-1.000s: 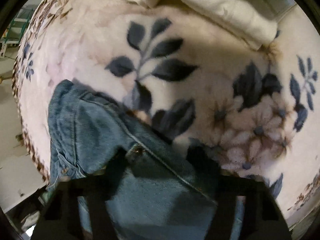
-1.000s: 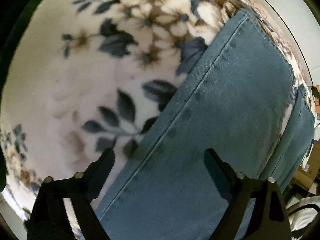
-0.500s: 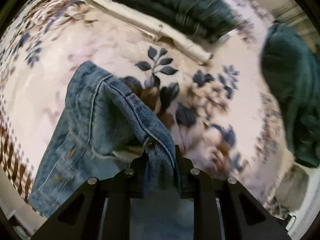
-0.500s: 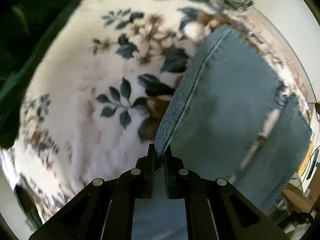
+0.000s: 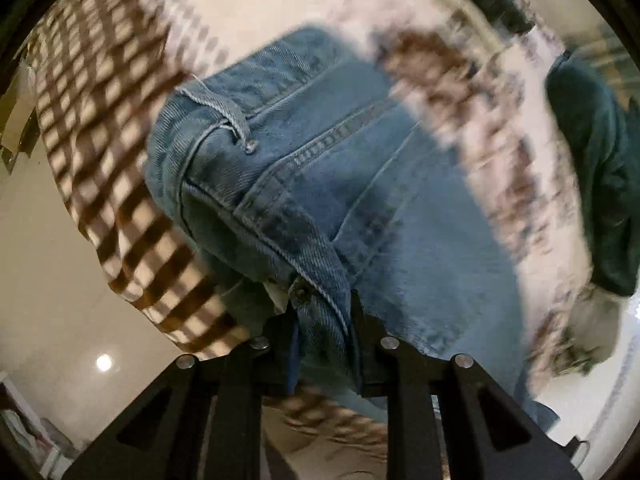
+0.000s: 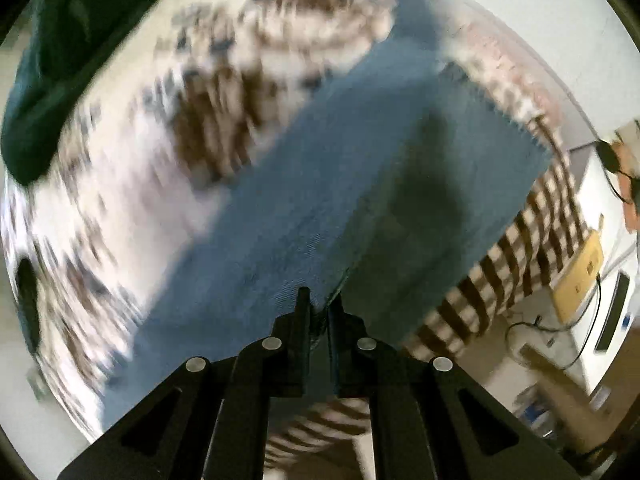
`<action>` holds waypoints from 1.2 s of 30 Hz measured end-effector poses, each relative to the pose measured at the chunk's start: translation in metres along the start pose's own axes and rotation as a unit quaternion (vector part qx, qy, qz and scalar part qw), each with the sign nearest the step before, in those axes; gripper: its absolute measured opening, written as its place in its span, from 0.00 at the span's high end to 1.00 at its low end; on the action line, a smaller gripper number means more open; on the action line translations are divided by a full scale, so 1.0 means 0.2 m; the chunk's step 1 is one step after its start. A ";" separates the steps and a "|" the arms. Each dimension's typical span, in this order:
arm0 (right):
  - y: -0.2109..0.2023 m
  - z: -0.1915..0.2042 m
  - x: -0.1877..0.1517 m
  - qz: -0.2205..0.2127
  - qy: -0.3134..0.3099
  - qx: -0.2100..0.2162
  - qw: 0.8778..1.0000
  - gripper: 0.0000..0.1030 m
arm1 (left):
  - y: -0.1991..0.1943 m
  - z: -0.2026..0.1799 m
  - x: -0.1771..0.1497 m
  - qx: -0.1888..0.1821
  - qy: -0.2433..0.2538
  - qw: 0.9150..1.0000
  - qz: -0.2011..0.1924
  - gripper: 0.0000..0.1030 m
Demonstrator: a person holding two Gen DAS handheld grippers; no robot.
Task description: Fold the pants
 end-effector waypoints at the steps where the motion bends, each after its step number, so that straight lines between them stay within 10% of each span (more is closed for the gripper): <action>1: 0.09 -0.04 -0.03 0.024 -0.004 0.015 1.000 0.90 | 0.05 0.03 -0.01 -0.009 -0.011 1.000 0.004 0.80; 6: 0.21 -0.13 -0.11 0.058 -0.017 0.061 0.996 0.29 | -0.10 0.04 -0.05 -0.087 -0.036 0.995 -0.031 0.72; 11: 0.15 -0.12 -0.16 0.043 -0.024 0.081 0.995 0.29 | -0.31 0.11 -0.07 -0.124 -0.078 0.986 -0.078 0.22; 19: -0.04 -0.29 -0.04 0.008 0.051 0.127 0.991 0.28 | -0.18 0.34 0.12 -0.112 -0.166 0.976 -0.082 0.28; 20: -0.02 -0.31 -0.02 0.012 0.061 0.129 0.990 0.28 | -0.17 0.34 0.15 -0.112 -0.164 0.976 -0.089 0.56; 23: 0.03 -0.36 0.06 0.023 0.077 0.128 0.988 0.28 | -0.23 0.28 0.18 -0.112 -0.154 0.976 -0.106 0.80; 29: 0.14 -0.30 0.10 0.036 0.054 0.098 0.993 0.29 | -0.53 0.12 0.23 -0.100 -0.066 0.978 -0.174 0.81; 36: 0.07 -0.41 0.08 0.026 0.105 0.143 0.984 0.29 | -0.21 0.43 0.19 -0.097 -0.156 0.980 -0.080 0.72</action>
Point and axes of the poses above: each gripper's, at about its wrist camera, not at the fingertips, and y roughly the way its jaws point, z to its left, x to its top, the point moved 8 cm from there along y, roughly the way its jaws point, and after that the axes turned 11 degrees about z, right-handed, at the moved point
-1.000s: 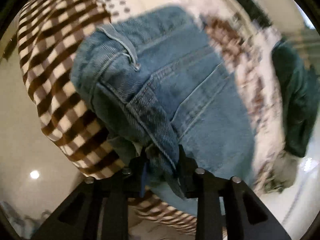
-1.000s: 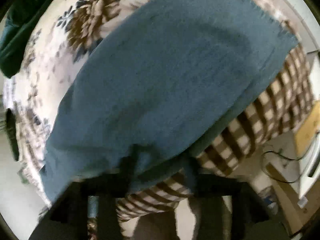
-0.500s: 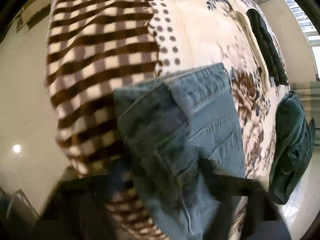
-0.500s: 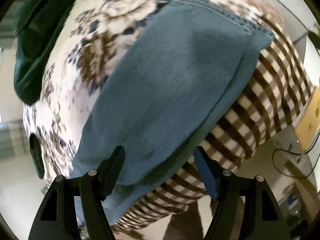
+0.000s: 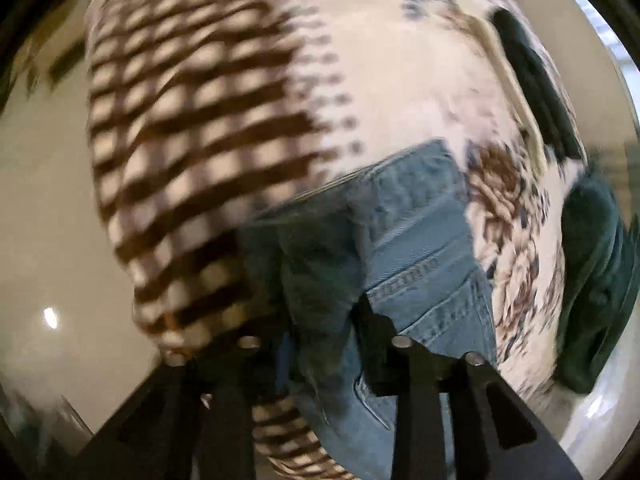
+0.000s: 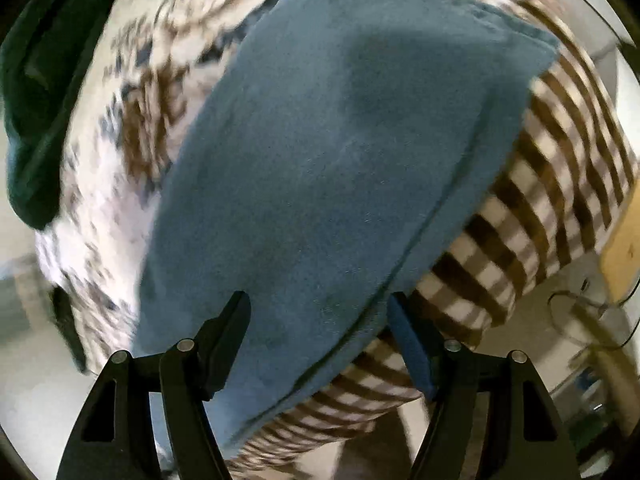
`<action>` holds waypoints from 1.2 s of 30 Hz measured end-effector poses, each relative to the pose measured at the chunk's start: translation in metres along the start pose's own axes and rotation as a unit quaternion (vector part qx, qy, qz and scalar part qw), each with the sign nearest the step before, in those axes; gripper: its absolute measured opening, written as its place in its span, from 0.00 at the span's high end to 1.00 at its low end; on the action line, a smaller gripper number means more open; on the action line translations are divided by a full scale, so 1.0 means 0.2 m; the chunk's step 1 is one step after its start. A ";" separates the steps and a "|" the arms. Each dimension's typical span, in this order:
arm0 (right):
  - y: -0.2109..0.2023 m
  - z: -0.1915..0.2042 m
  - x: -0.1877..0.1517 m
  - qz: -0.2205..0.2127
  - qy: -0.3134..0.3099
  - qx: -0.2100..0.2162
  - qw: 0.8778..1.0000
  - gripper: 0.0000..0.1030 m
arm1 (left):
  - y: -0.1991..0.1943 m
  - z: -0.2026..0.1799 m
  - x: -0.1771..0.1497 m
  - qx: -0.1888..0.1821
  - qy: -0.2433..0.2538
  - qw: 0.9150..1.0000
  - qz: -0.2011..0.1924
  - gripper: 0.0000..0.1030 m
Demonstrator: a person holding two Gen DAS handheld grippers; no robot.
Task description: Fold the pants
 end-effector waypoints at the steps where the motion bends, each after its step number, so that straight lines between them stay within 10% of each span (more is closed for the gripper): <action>1: -0.05 -0.02 0.01 -0.015 0.007 0.006 1.000 0.29 | -0.02 0.02 -0.01 -0.010 -0.010 1.000 -0.007 0.72; 6: -0.22 -0.13 0.13 -0.084 0.024 -0.006 0.996 0.29 | -0.18 0.03 -0.10 -0.003 -0.004 0.999 -0.049 0.38; 16: -0.10 -0.23 0.45 -0.089 0.038 -0.084 0.992 0.52 | -0.07 -0.39 -0.30 0.100 0.195 0.973 -0.077 0.37; 18: -0.11 -0.24 0.46 -0.105 0.041 -0.090 0.990 0.89 | 0.04 -0.44 -0.37 0.108 0.212 0.970 -0.055 0.37; 20: -0.15 -0.24 0.45 -0.123 0.037 -0.087 0.988 0.95 | 0.10 -0.48 -0.40 0.107 0.219 0.969 -0.039 0.37; 28: -0.44 -0.19 0.34 -0.194 -0.018 -0.116 0.974 0.97 | 0.18 -0.53 -0.50 0.126 0.247 0.961 -0.020 0.37; 36: -0.29 -0.20 0.36 -0.075 -0.024 -0.190 0.979 0.78 | 0.21 -0.52 -0.46 0.133 0.251 0.959 -0.001 0.37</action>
Point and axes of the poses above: each gripper's, at about its wrist camera, not at the fingertips, and y roughly the way its jaws point, z to its left, x to its top, the point moved 8 cm from there along y, roughly the way its jaws point, and after that the axes turned 11 degrees about z, right-handed, at the moved point
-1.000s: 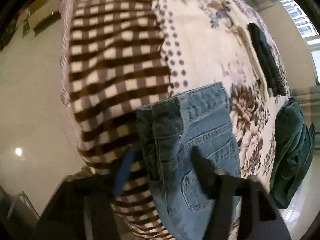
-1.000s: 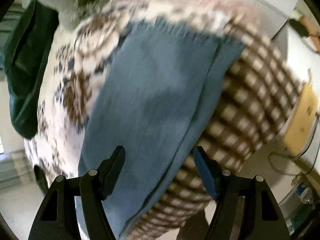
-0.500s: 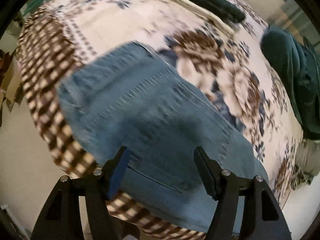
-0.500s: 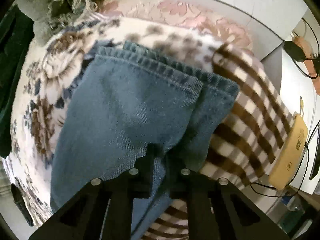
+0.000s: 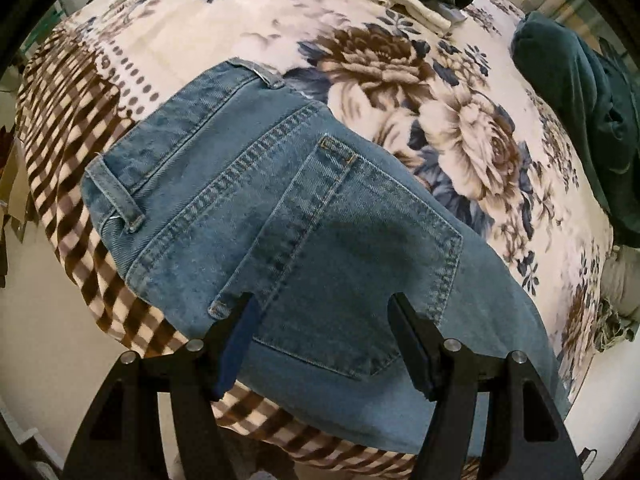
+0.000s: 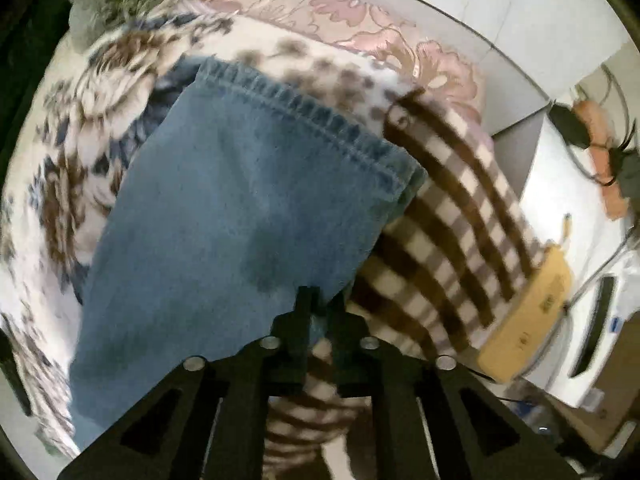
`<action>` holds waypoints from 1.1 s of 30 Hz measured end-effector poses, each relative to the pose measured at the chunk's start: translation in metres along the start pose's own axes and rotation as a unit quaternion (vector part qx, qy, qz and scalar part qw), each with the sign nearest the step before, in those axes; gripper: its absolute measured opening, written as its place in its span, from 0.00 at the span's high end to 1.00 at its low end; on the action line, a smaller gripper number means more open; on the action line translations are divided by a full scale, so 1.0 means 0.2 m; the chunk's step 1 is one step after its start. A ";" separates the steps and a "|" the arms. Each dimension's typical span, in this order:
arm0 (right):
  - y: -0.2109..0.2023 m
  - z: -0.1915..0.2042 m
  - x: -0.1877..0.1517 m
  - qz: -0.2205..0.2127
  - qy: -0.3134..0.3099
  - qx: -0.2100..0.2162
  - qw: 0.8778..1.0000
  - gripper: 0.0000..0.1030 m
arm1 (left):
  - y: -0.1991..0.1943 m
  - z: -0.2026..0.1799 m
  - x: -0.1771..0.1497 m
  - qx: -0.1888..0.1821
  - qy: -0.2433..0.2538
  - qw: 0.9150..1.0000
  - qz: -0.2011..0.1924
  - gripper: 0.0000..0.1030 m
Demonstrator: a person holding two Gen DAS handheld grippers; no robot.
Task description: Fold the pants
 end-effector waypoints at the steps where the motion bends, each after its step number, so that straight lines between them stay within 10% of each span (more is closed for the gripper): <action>1: -0.06 0.06 -0.03 -0.008 -0.013 -0.005 1.000 0.67 | 0.00 0.00 0.01 0.002 0.002 1.000 0.000 0.37; 3: -0.16 0.21 -0.11 -0.023 -0.038 0.004 0.999 0.35 | -0.01 -0.02 0.04 0.010 0.012 1.000 -0.002 0.37; 9: -0.24 0.99 -0.42 -0.013 -0.147 0.078 0.986 0.34 | -0.01 -0.14 0.16 -0.004 0.017 1.000 0.021 0.37; 12: -0.10 1.51 -0.64 0.072 -0.240 0.129 0.959 0.34 | 0.02 -0.24 0.24 -0.016 0.022 0.999 0.037 0.37; 19: 0.27 2.28 -1.03 0.159 -0.394 0.083 0.902 0.34 | 0.23 -0.38 0.34 0.012 0.068 0.994 0.082 0.37; 27: 0.56 2.32 -1.31 0.258 -0.451 0.043 0.853 0.34 | 0.34 -0.25 0.19 0.035 0.107 0.989 0.098 0.32; 33: 0.50 2.14 -1.60 0.279 -0.551 0.002 0.786 0.39 | 0.34 -0.21 0.15 0.022 0.113 0.988 0.103 0.32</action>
Point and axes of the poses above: each gripper's, at about its wrist camera, not at the fingertips, and y roughly the way its jaws point, z to its left, x to its top, the point moved 8 cm from there along y, roughly the way its jaws point, and after that the axes turned 11 degrees about z, right-handed, at the moved point
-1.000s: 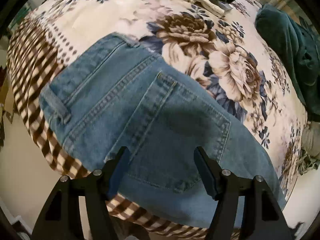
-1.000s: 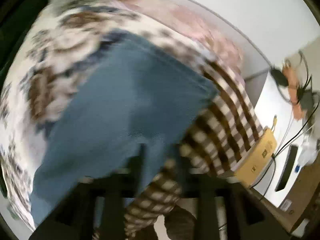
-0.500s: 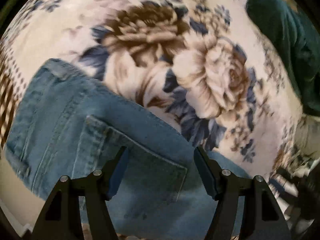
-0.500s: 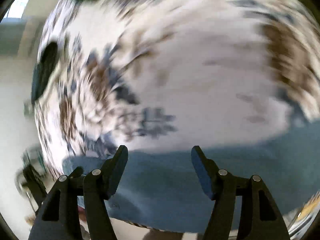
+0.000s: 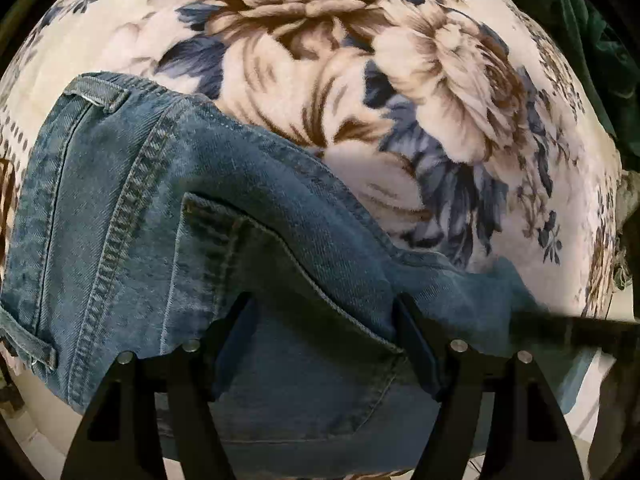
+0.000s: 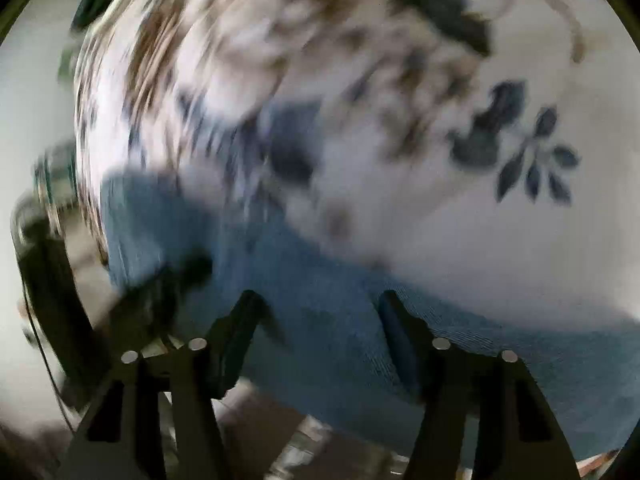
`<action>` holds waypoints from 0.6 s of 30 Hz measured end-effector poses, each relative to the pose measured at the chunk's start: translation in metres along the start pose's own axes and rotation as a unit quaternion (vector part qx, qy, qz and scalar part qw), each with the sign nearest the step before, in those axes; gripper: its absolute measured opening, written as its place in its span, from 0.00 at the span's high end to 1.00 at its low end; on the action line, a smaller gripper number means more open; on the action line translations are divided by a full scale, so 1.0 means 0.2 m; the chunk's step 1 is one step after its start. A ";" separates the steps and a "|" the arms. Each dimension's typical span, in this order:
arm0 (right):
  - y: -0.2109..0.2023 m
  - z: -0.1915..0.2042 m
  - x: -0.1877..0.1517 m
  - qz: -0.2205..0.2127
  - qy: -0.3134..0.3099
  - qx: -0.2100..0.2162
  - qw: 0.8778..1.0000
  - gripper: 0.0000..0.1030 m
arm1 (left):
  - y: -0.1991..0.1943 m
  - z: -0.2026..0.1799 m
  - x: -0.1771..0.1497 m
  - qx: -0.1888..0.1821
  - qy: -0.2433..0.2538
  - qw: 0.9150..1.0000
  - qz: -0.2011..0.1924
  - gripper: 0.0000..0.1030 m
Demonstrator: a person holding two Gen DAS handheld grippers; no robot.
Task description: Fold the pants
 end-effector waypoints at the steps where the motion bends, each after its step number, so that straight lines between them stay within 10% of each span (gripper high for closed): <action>1: 0.02 0.03 -0.04 0.021 -0.022 -0.011 0.999 0.39 | 0.00 0.00 -0.01 -0.001 0.002 1.000 0.002 0.32; 13: -0.08 0.01 0.21 -0.035 0.026 0.041 0.998 0.41 | 0.01 0.01 0.00 -0.007 0.004 1.000 0.000 0.32; 15: -0.02 0.03 0.19 -0.013 0.008 0.014 1.000 0.79 | 0.02 0.01 0.01 -0.009 0.003 1.000 0.002 0.32; 18: -0.04 0.05 0.18 -0.048 0.020 -0.009 0.999 0.84 | -0.04 0.03 0.02 -0.027 -0.015 1.000 0.008 0.32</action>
Point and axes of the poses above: each gripper's, at about its wrist camera, not at the fingertips, and y roughly the way its jaws point, z to its left, x to its top, the point moved 8 cm from there along y, roughly the way its jaws point, and after that the axes turned 11 degrees about z, right-handed, at the moved point
